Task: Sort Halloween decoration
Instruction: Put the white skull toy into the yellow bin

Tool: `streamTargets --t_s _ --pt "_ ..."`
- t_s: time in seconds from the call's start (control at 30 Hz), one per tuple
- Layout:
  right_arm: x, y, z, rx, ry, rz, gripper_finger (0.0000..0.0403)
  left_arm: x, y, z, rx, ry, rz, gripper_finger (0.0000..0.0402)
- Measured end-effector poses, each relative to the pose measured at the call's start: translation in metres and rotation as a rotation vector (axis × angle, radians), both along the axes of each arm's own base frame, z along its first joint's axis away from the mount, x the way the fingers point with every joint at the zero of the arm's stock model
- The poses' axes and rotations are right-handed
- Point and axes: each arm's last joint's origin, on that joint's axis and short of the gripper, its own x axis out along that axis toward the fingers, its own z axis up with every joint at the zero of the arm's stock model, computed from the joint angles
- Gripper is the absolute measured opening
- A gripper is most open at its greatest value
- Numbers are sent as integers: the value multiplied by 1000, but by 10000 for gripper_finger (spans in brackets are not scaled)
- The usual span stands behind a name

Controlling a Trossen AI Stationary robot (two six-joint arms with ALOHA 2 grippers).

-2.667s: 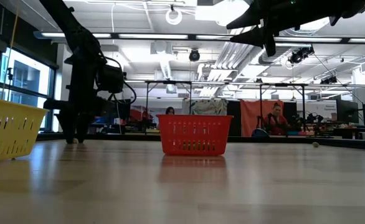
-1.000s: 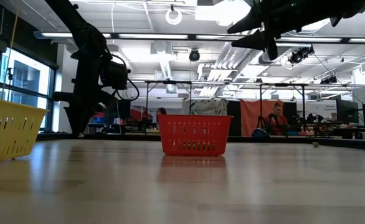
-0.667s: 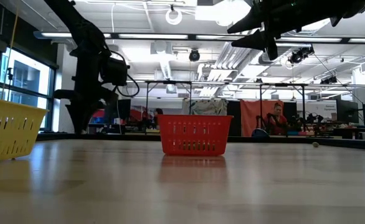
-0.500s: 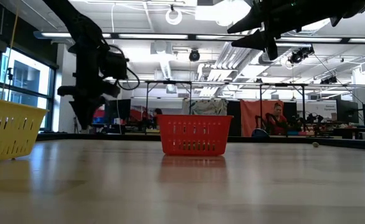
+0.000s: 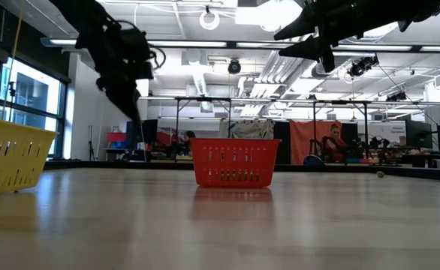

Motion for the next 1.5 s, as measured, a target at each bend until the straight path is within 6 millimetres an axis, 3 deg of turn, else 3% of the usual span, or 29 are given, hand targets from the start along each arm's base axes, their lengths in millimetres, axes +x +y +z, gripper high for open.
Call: streamTargets --t_s 0.2,0.43,0.73,0.97,1.5 --pt "0 0 1 -1 -5 0 181 4 -12 30 -5 -238 51 35" --pt "1 0 8 -15 -77 1 181 14 -49 69 -64 -529 43 35" --pt "2 5 29 -269 -233 167 181 39 -91 117 -175 -978 -44 35" --pt "1 7 34 -339 -276 234 181 55 -110 120 -176 -1062 -89 35" --pt "1 7 34 -342 -273 238 181 62 -113 120 -155 -1092 -113 35"
